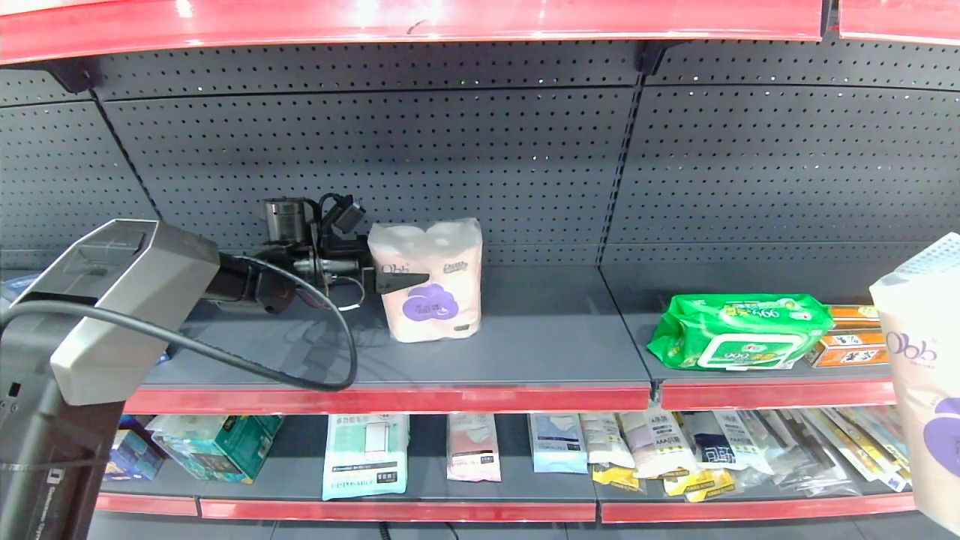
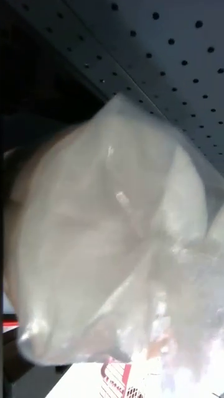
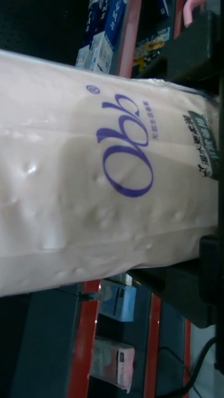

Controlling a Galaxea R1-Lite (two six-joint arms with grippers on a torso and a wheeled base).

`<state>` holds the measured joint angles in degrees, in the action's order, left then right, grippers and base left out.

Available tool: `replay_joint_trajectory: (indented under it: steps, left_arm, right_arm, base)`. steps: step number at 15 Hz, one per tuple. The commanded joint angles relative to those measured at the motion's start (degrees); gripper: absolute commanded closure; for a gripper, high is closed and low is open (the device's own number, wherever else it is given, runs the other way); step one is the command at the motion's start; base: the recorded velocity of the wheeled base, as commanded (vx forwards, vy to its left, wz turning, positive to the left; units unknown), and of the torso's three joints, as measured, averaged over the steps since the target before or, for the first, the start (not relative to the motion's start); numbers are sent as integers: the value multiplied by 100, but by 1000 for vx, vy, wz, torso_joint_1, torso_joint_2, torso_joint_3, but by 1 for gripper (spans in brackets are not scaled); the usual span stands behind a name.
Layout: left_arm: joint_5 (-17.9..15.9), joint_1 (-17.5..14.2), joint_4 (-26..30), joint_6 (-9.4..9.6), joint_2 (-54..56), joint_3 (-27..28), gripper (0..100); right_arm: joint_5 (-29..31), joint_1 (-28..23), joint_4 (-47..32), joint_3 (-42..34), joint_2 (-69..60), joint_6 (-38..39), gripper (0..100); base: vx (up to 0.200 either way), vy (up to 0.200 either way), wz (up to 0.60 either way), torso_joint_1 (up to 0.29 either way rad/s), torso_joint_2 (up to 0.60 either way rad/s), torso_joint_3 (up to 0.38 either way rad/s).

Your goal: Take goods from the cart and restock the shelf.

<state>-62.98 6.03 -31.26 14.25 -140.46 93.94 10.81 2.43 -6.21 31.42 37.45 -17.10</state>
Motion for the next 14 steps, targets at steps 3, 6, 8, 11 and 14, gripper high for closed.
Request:
replay_joint_trajectory:
  steps: [3, 6, 8, 11, 14]
  left_arm:
    - [5, 82, -21, 8, -87, 10, 0]
    - [-4, 100, -21, 8, -113, 10, 0]
    - [-4, 100, -21, -1, -113, 19, 0]
    - [-13, 108, -30, -1, -148, 98, 0]
    - [13, 100, -30, -10, -192, 124, 100]
  right_arm:
    - [0, 4, -4, -21, 8, -4, 100]
    - [0, 4, 5, -30, 17, -4, 100]
    - [0, 4, -4, -30, 26, -4, 100]
    - [0, 4, 5, -13, 61, -4, 100]
    - [0, 4, -4, -13, 61, -4, 100]
  base:
    - [0, 0, 0, 0, 0, 0]
    - [0, 0, 0, 0, 0, 0]
    - [0, 0, 0, 0, 0, 0]
    - [0, 0, 0, 0, 0, 0]
    - [0, 0, 0, 0, 0, 0]
